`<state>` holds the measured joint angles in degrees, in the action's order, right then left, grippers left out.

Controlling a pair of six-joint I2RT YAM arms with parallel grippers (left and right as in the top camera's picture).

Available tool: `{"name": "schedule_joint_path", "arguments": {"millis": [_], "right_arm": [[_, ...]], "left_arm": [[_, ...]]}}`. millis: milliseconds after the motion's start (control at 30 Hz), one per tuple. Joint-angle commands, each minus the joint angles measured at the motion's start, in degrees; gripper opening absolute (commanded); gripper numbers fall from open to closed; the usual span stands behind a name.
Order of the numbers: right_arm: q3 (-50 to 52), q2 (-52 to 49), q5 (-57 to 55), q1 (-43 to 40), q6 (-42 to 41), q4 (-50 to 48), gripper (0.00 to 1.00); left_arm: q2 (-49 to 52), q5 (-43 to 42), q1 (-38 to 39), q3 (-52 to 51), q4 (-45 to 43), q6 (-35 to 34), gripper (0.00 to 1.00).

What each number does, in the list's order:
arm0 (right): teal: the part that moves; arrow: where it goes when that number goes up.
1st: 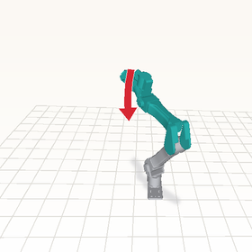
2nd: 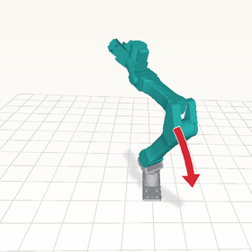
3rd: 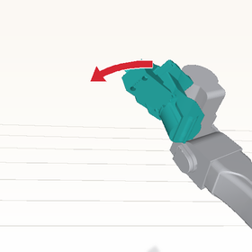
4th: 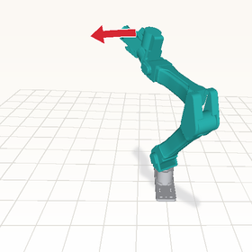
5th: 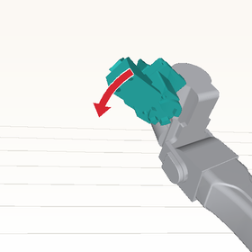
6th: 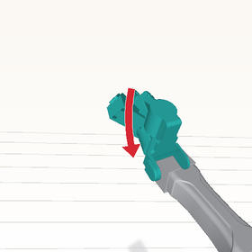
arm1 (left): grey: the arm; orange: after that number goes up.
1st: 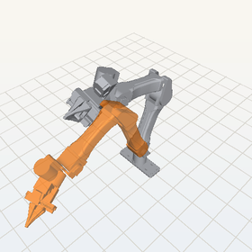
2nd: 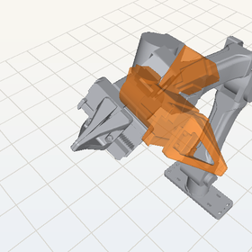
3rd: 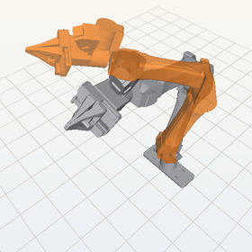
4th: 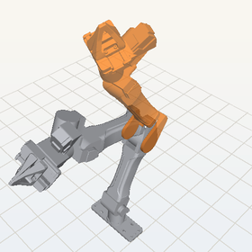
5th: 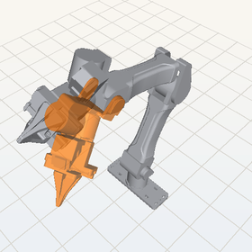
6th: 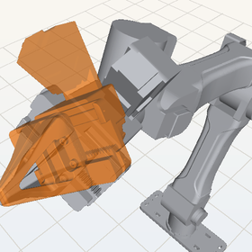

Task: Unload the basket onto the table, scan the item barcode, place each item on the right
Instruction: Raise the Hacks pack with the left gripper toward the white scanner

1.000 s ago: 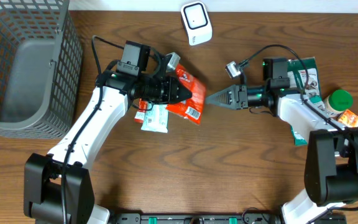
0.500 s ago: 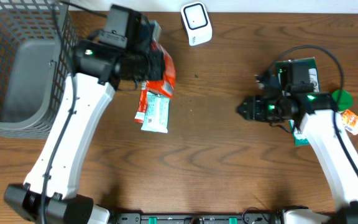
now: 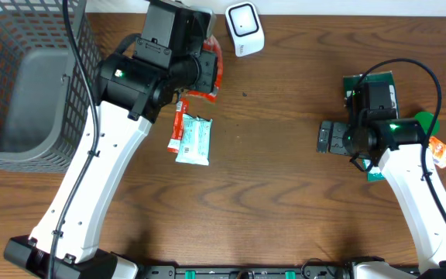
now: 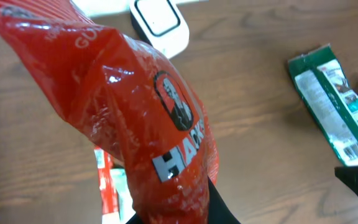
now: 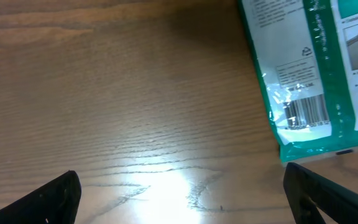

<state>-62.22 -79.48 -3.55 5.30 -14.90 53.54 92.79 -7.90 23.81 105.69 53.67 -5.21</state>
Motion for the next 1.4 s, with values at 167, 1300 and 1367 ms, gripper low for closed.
{"name": "schedule_joint_path", "arguments": {"millis": [167, 1300, 1367], "right_arm": [[-0.61, -0.02, -1.77, -0.33, -0.92, 0.07, 0.99], [-0.61, -0.02, -1.77, -0.33, -0.92, 0.07, 0.99], [-0.61, -0.02, -1.77, -0.35, -0.92, 0.07, 0.99]], "left_arm": [[0.02, 18.86, 6.19, 4.7, -4.11, 8.76, 0.07], [36.68, 19.04, 4.66, 11.54, -52.96, 62.62, 0.07], [38.4, 16.0, 3.91, 11.54, -54.86, 62.62, 0.07]]}}
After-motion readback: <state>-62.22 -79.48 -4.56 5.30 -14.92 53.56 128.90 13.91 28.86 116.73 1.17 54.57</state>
